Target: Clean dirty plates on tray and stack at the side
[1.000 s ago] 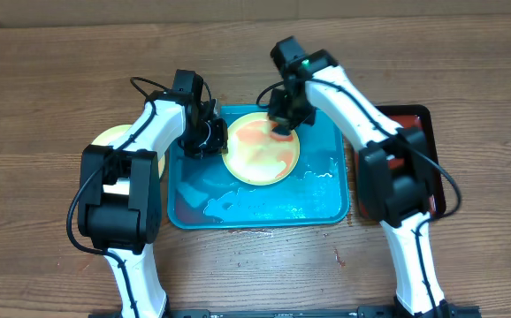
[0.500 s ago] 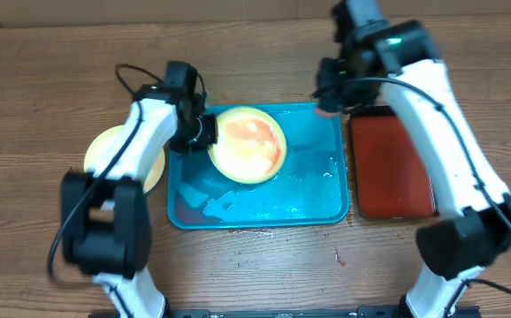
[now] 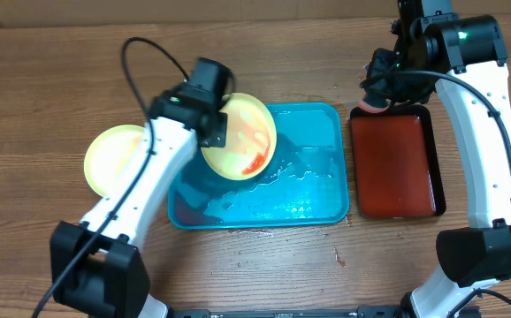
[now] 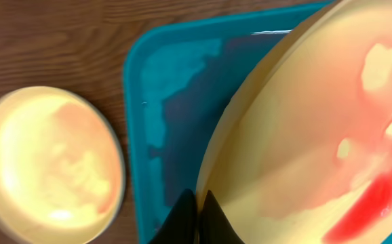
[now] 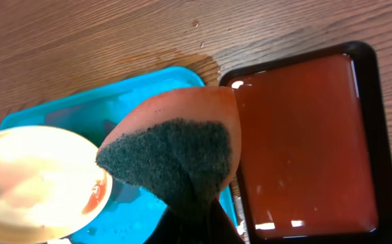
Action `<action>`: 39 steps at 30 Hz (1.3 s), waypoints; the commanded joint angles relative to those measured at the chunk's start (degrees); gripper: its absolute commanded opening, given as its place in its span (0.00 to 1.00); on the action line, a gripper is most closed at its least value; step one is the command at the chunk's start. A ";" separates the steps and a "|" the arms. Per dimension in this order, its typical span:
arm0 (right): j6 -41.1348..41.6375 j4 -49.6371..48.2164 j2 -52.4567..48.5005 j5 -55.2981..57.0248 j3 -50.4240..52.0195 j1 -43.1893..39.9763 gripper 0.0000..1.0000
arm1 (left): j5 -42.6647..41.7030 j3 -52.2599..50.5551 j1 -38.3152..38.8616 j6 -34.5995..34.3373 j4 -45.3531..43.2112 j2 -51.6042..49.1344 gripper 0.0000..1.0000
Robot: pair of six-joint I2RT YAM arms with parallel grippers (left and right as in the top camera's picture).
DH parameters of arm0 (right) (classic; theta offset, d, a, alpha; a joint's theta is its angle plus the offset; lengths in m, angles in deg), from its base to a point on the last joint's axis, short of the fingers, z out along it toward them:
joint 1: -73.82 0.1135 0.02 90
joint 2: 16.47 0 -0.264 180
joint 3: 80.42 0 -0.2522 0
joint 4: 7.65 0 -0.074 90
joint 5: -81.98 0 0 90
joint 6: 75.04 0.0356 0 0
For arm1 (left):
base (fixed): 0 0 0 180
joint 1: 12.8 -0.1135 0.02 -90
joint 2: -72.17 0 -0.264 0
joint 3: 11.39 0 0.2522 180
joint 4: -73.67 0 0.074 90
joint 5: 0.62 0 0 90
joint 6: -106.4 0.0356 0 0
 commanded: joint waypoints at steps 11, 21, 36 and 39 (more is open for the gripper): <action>-0.61 -0.70 1.57 2.10 -1.01 -0.28 0.04 | 44.89 0.44 14.93 -9.84 3.52 0.07 0.04; -0.61 -0.68 1.57 2.14 -1.01 -0.28 0.04 | 60.04 0.44 19.15 -10.32 2.95 0.07 0.04; -0.61 -0.66 1.57 2.16 -1.01 -0.28 0.04 | 63.14 0.44 21.14 -12.39 2.43 0.07 0.04; -0.55 -0.46 1.57 2.12 -1.01 -0.28 0.04 | 63.01 0.44 21.14 -12.98 1.64 0.07 0.04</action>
